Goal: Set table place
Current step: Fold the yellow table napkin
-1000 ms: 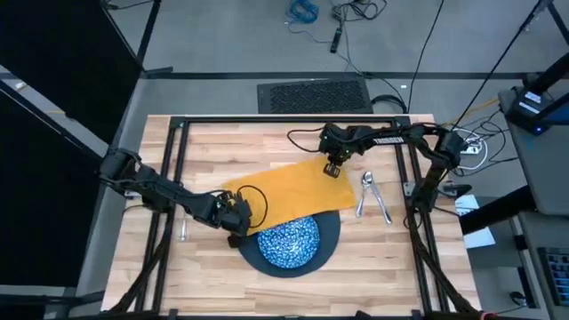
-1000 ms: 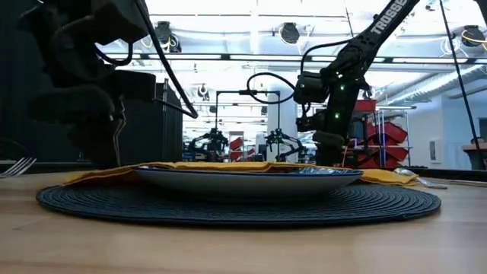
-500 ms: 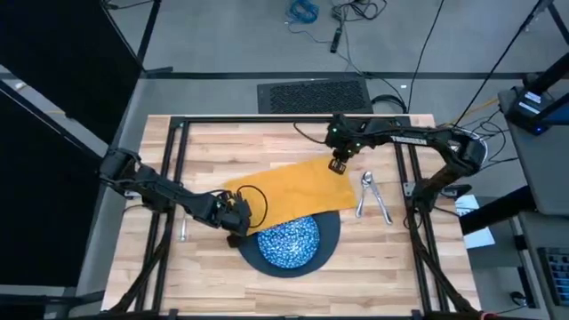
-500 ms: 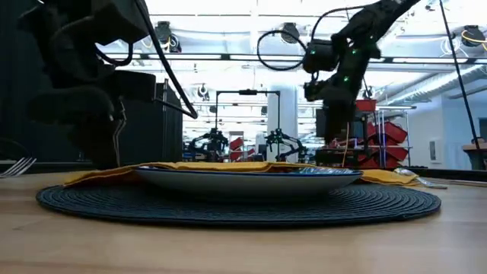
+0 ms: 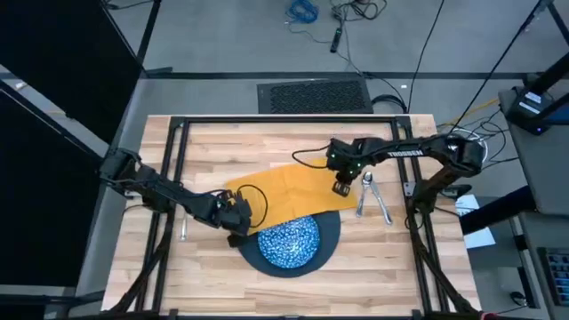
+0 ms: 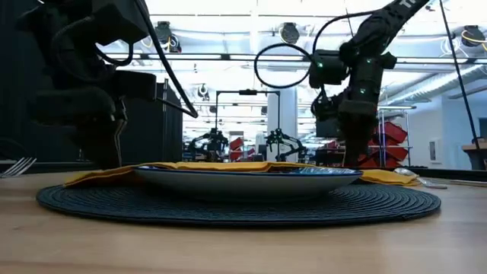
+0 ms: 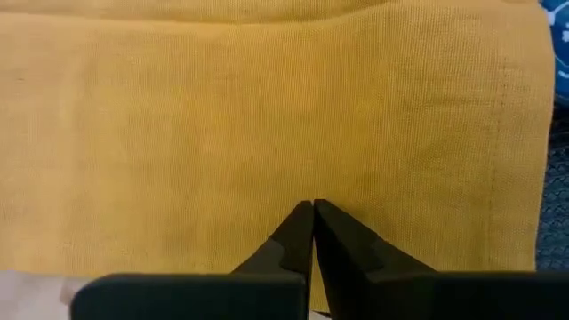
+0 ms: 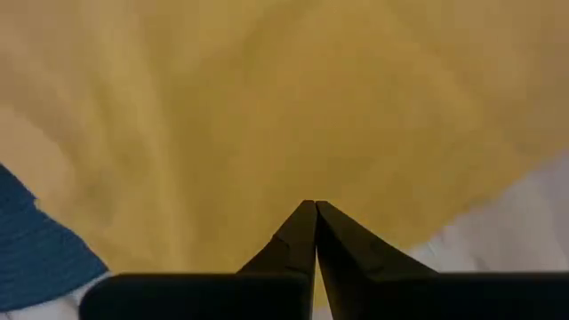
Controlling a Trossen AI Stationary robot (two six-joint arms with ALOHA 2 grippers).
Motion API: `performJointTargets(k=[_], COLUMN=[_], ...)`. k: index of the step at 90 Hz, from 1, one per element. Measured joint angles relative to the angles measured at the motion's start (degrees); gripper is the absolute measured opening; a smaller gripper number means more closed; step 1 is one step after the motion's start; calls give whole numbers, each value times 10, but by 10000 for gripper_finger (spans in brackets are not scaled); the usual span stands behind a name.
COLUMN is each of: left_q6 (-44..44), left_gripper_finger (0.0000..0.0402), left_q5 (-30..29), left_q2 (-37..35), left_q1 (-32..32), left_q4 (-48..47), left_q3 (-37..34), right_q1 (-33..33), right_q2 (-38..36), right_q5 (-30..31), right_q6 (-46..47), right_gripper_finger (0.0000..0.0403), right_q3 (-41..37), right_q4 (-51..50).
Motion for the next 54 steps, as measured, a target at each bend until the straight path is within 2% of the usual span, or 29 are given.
performJointTargets(k=[30, 54], left_q6=[-3, -3], left_gripper_finger=[0, 0], left_q5=[2, 12], left_q2=[0, 0], left_q1=[0, 0], left_q4=[0, -1], left_q3=[0, 0], right_q1=[3, -17], right_q2=[0, -1], right_q5=[-5, 64], right_q6=[12, 16], right_gripper_finger=[0, 0], right_q3=[-45, -52], right_q4=[23, 25])
